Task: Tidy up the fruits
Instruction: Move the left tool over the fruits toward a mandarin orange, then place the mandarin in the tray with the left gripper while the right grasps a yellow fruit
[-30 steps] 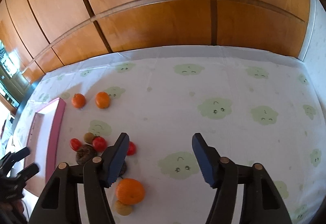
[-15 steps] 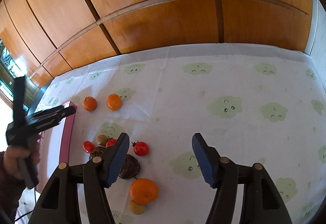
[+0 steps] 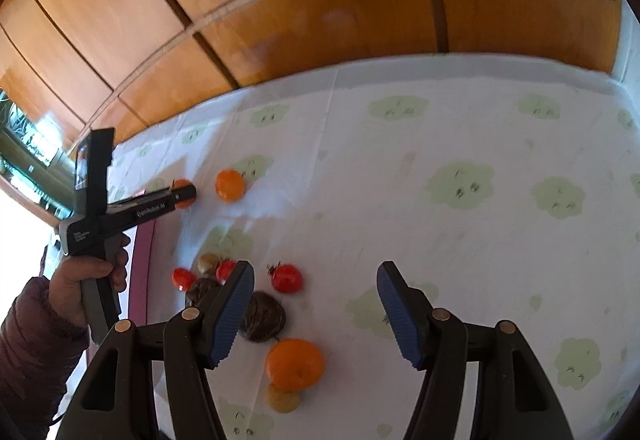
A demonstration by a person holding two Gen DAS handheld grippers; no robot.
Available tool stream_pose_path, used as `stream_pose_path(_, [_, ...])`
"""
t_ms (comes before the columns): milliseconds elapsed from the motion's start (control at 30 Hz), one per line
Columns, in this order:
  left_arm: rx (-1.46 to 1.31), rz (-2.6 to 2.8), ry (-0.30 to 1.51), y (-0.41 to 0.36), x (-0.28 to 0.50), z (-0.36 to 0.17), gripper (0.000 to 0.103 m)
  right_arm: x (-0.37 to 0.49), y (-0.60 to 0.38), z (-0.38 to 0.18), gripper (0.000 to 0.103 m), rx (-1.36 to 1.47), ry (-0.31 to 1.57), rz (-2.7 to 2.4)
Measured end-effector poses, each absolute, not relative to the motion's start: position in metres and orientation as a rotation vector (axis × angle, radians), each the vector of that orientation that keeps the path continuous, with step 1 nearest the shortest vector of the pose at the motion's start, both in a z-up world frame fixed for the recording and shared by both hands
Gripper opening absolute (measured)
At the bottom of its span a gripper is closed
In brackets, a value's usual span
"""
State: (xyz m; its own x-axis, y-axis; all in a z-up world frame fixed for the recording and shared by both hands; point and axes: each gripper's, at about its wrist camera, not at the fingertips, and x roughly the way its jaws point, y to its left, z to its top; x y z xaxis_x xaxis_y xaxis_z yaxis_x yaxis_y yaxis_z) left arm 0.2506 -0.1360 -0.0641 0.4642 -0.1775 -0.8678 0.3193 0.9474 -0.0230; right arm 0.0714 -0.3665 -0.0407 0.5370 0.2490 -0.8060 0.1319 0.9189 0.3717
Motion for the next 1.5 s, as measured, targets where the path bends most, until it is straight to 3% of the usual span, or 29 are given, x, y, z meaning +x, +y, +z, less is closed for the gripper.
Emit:
stream_pose_path(500, [0.047, -0.34, 0.914, -0.06, 0.16, -0.013, 0.039, 0.07, -0.323, -0.083, 0.061, 0.198, 1.266, 0.161])
stream_pose_path(867, [0.08, -0.113, 0.907, 0.029, 0.135, -0.034, 0.039, 0.053, -0.308, -0.095, 0.06, 0.178, 1.394, 0.235])
stream_pose_path(900, [0.092, -0.1, 0.904, 0.032, 0.136, -0.035, 0.039, 0.052, -0.302, -0.094, 0.056, 0.154, 1.395, 0.252])
stream_pose_path(1000, [0.111, -0.054, 0.901, 0.039, 0.141, -0.042, 0.039, 0.05, -0.298, -0.094, 0.028, 0.121, 1.383, 0.234])
stream_pose_path(1267, [0.085, 0.123, 0.949, 0.072, 0.16, -0.067, 0.041, 0.047, -0.29, -0.089, 0.027, 0.058, 1.371, 0.244])
stream_pose_path(1500, [0.048, 0.101, 0.909, 0.075, 0.138, -0.058, 0.043, 0.045, -0.277, -0.095, 0.027, -0.006, 1.357, 0.252])
